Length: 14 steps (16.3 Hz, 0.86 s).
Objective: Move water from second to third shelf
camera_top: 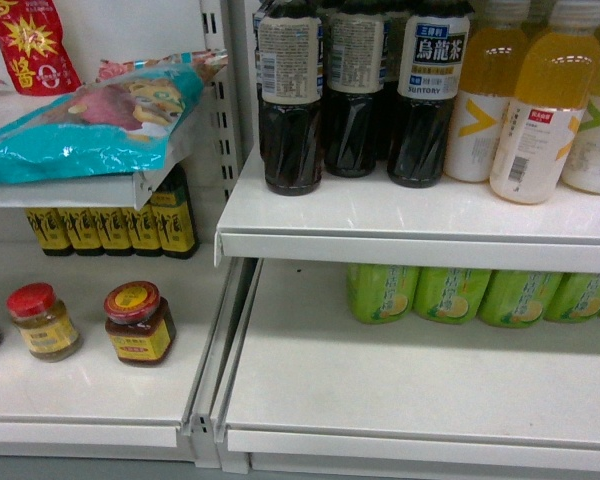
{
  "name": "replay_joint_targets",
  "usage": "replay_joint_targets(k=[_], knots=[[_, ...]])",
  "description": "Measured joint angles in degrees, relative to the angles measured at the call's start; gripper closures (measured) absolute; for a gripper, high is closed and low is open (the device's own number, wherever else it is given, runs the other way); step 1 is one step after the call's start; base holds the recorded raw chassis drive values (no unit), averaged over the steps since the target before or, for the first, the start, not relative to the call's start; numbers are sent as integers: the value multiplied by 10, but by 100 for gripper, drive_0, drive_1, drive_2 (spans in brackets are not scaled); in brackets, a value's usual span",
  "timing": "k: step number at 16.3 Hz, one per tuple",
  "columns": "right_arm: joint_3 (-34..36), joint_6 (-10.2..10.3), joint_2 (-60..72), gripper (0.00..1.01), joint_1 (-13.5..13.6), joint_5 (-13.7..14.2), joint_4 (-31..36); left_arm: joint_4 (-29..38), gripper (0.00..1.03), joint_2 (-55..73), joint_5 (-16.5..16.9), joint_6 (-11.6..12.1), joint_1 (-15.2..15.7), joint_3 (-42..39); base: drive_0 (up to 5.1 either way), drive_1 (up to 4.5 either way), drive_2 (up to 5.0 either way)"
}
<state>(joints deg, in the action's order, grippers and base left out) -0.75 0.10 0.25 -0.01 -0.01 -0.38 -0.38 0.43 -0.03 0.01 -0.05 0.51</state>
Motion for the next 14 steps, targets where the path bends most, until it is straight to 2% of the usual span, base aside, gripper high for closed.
replay_joint_targets(k=[14], knots=[[0,0,0,3,0,0,1,1,5,0,0,0,0,0,0,0,0]])
